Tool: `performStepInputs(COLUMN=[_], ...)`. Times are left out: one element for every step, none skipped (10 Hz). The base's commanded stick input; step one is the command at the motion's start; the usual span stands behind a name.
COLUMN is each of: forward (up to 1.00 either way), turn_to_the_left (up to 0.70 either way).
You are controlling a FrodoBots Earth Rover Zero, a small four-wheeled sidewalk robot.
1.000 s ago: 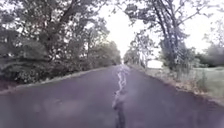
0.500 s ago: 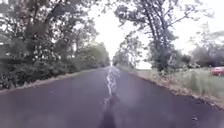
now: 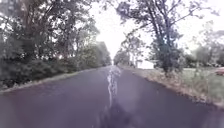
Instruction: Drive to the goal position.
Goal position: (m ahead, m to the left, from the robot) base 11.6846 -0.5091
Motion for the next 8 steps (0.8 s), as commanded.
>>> performStepInputs(forward=[1.0, 1.0, 1.0, 1.0, 1.0, 1.0, 1.0, 1.0], turn_to_the_left=[0.0, 0.0, 0.0, 0.0, 0.0, 0.0, 0.0, 0.0])
